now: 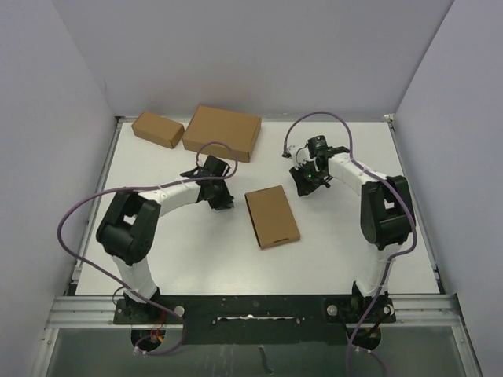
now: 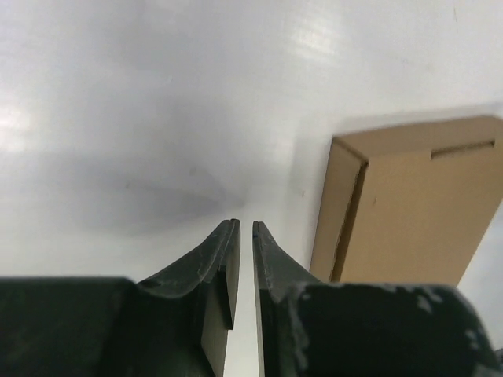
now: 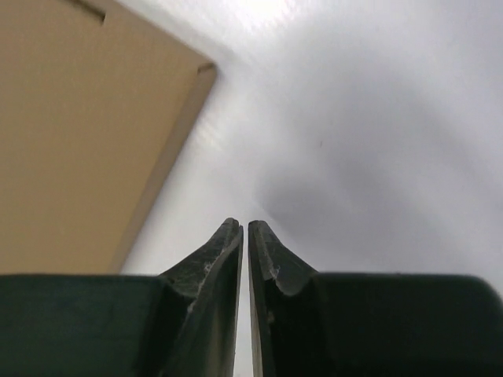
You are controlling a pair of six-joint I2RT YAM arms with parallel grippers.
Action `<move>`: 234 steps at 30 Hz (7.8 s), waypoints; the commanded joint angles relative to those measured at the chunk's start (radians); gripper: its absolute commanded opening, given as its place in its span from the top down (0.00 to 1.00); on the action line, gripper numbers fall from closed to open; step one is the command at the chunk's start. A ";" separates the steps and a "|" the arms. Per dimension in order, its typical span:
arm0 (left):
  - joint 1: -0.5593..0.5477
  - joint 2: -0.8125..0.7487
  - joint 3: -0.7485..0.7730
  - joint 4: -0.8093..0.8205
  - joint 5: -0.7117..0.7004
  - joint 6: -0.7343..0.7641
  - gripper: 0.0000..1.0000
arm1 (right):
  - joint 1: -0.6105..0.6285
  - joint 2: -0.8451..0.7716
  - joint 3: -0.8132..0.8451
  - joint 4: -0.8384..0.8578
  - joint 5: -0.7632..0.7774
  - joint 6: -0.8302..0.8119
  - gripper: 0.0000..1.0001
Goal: Fold the paper box
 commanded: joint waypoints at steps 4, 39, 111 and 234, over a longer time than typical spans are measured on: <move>-0.104 -0.331 -0.207 0.001 -0.042 -0.075 0.90 | -0.006 -0.255 -0.235 -0.006 -0.064 -0.043 0.89; -0.459 -0.061 -0.021 0.015 -0.171 -0.414 0.98 | 0.124 -0.372 -0.424 0.037 -0.095 0.110 0.96; -0.192 -0.172 -0.491 1.057 0.177 -0.254 0.08 | -0.278 0.171 -0.127 -0.106 -0.654 0.081 0.86; -0.042 -0.278 -0.334 0.438 0.249 0.143 0.31 | -0.123 -0.139 -0.186 -0.096 -0.258 -0.115 1.00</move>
